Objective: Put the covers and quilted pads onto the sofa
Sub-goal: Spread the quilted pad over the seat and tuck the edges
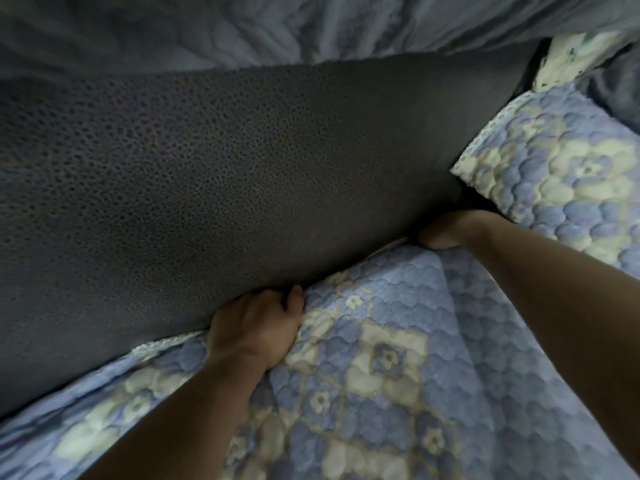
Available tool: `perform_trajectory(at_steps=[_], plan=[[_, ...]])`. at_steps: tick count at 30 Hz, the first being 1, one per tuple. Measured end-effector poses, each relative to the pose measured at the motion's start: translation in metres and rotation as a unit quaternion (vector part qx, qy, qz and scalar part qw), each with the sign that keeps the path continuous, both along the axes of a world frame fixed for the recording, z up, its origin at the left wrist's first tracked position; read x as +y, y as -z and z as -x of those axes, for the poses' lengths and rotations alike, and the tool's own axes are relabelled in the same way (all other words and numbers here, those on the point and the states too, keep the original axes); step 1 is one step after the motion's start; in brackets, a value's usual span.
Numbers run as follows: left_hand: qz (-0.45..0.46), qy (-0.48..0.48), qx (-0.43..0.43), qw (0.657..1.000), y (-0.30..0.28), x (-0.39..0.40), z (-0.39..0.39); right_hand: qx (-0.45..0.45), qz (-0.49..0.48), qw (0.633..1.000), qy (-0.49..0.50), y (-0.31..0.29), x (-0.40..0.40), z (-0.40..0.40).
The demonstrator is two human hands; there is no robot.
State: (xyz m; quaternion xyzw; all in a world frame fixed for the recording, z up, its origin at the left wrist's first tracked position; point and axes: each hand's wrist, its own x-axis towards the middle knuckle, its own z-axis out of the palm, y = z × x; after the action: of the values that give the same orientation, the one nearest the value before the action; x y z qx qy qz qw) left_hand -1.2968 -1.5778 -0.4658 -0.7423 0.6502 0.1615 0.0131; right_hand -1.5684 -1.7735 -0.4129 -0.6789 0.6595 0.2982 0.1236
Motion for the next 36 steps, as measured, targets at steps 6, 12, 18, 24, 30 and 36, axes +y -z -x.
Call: perform_trajectory(at_steps=[6,12,18,24,30,36], plan=[[0.036,0.053,-0.025,0.998,0.011,-0.003,-0.003,0.059,-0.002,0.997,-0.049,0.03,-0.009,0.005],[0.051,0.051,-0.058,0.996,0.025,-0.002,-0.006,-0.031,-0.006,0.999,-0.03,0.014,0.016,-0.015],[0.036,0.047,-0.032,0.998,0.001,0.004,-0.004,-0.077,0.01,0.997,-0.02,0.018,0.023,-0.014],[0.028,-0.003,0.078,0.997,-0.006,0.002,-0.005,-0.048,0.091,0.989,0.108,0.021,0.005,0.034],[-0.005,-0.027,0.056,0.998,0.006,0.003,-0.006,-0.049,0.321,0.945,-0.051,0.02,0.108,-0.043],[0.023,-0.008,0.095,0.995,-0.016,0.009,-0.004,-0.213,0.33,0.909,-0.137,0.035,0.189,-0.133]])
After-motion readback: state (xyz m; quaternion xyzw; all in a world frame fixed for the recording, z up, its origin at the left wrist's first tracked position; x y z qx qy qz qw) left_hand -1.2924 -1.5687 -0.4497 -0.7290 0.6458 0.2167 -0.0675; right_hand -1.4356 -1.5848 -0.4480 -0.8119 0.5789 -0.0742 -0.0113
